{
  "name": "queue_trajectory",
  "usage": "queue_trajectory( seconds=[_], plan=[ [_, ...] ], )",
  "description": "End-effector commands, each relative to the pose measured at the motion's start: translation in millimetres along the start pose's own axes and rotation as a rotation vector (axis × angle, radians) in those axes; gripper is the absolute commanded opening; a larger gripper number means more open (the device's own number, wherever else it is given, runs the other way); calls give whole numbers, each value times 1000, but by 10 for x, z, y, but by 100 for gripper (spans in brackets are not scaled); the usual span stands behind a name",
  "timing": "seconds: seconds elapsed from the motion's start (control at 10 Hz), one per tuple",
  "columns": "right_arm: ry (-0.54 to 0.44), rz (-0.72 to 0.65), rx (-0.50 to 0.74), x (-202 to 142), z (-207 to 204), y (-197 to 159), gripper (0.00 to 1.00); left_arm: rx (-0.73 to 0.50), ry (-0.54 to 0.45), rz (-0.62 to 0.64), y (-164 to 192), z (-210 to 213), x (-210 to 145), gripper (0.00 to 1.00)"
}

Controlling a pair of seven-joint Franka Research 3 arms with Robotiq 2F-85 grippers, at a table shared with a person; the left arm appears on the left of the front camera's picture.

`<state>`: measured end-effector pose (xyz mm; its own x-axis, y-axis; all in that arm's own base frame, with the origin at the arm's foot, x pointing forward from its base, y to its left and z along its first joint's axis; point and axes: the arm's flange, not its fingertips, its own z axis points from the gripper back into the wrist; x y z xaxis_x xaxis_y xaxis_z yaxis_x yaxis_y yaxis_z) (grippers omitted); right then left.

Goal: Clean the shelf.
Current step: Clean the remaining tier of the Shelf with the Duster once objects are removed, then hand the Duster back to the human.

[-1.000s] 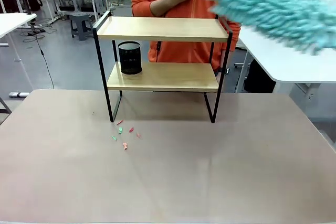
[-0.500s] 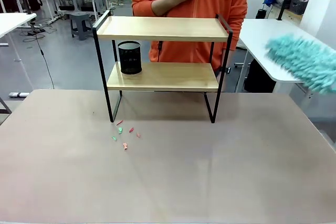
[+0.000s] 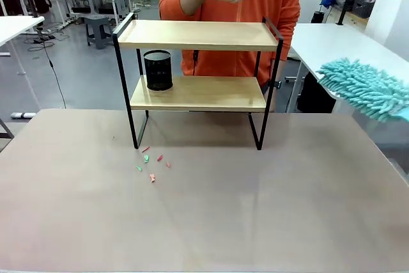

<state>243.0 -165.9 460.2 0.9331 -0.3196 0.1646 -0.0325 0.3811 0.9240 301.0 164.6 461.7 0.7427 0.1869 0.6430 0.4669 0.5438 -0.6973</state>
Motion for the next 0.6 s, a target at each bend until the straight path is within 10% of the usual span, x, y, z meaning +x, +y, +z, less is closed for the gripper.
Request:
queue_trajectory(
  seconds=[0.0, 0.5],
  plan=[
    [11, 26, 14, -39, 5, 4, 12, -13, -25, -18, -13, -23, 0, 100],
    [11, 26, 14, -39, 5, 4, 12, -13, -25, -18, -13, -23, 0, 100]
  ],
)
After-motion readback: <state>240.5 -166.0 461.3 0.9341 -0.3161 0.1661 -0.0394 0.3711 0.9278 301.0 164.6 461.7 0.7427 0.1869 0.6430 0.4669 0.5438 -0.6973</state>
